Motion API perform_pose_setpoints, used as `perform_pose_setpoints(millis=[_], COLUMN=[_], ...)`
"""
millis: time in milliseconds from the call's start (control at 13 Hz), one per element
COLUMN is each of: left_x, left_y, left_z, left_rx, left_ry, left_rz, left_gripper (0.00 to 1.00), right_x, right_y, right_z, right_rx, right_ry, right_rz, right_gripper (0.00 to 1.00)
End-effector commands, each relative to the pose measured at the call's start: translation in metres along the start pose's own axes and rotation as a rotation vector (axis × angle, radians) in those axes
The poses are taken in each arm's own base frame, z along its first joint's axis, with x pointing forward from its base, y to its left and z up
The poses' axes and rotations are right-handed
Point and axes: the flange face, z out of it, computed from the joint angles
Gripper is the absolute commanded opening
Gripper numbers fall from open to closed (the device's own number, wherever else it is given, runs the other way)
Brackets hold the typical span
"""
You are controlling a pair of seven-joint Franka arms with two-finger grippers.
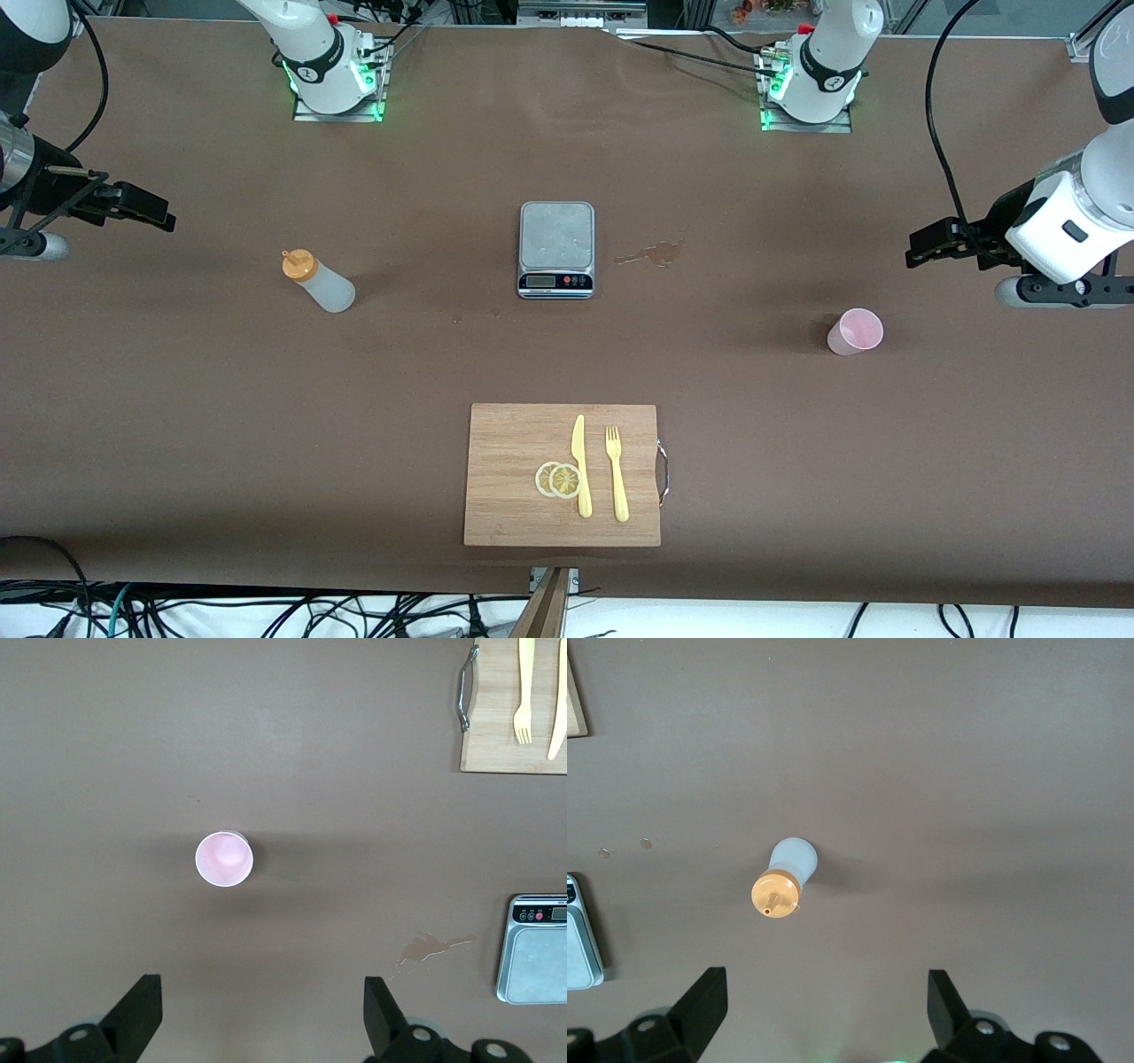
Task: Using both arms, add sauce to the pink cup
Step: 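Move the left gripper toward the pink cup, then lower the left gripper and grasp the pink cup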
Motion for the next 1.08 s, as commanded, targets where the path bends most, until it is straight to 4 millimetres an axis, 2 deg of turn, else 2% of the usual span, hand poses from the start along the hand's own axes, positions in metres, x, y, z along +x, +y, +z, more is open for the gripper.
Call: perform_pose_setpoints(millis=[0,231,386,463,772,1003], left_x=[0.006,0.021,0.030,0.033,0.038,0.024], left_y=[-0.017,-0.058,-0.080,-0.085,-0.099,-0.106], left_z=[0.014,0.063,0.120,0.145,0.208,0.254], left_rx=[0.023,0.043,0.047,0.050,0.056,0.060], left_ry=[-0.015,0.016,0.034,0.043,0.058,0.082], left_rz=[0.063,0.128,0.096,0.088,0.069,0.060], left_gripper=[1.00,1.00,1.00,1.00,0.99,0.98], right_x=[-0.004,-0.005,-0.006,-0.005,-0.006,-0.006], right_y=[0.000,0.000,0.000,0.001,0.000,0.000], right_z=[-0.003,-0.003,-0.005,-0.004,-0.004,-0.004], right_rx=[0.006,0.006,0.003,0.003,0.004,0.004], right_ry=[-0.017,-0.020,-0.020,-0.021,-0.021,-0.023], right_rz=[0.003,0.003,0.002,0.004,0.002,0.002], right_gripper=[1.00,1.00,1.00,1.00,1.00,1.00])
